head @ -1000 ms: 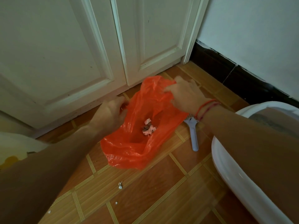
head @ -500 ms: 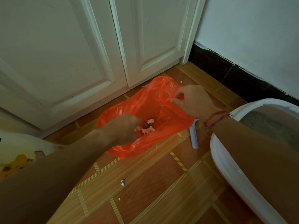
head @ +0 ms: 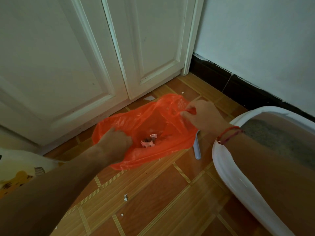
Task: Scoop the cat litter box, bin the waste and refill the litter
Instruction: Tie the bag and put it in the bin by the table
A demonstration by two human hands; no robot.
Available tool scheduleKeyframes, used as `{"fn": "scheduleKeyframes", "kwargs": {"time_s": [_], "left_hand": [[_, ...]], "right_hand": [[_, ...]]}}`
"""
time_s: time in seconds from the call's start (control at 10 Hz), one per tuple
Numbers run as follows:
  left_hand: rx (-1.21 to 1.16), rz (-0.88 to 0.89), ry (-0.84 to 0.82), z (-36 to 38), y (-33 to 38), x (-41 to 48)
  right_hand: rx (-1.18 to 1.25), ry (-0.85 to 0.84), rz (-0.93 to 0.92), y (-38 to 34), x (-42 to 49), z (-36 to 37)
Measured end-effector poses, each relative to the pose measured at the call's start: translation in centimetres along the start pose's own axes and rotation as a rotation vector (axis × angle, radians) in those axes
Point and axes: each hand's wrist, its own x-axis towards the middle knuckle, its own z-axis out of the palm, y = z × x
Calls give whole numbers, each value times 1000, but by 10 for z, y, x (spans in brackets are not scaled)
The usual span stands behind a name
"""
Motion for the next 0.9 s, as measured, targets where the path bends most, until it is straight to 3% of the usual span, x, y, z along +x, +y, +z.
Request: {"fn": "scheduleKeyframes", "kwargs": {"time_s": [0.3, 0.4, 0.5, 0.6, 0.7, 0.8, 0.9], "left_hand": [[-1066, -255, 474, -50, -19, 2], [-1355, -315, 549, -66, -21, 2], [-1820, -386, 530, -71, -31, 6], [-2072, -502, 491, -64, -39, 14], [-2093, -489, 477, -64, -38, 17], [-2063, -422, 420, -72, -29, 14], [-2070, -343, 464, -88, -16, 8]], "right_hand": [[150, 36, -50, -12, -3, -13], [203, 36, -54, -21, -5, -17], [263, 25, -68, -30, -8, -20], [437, -42, -18, -38, -9, -24], [660, -72, 46, -49, -12, -31], [736, -37, 83, -52, -12, -34], [805, -49, 141, -56, -12, -34]]}}
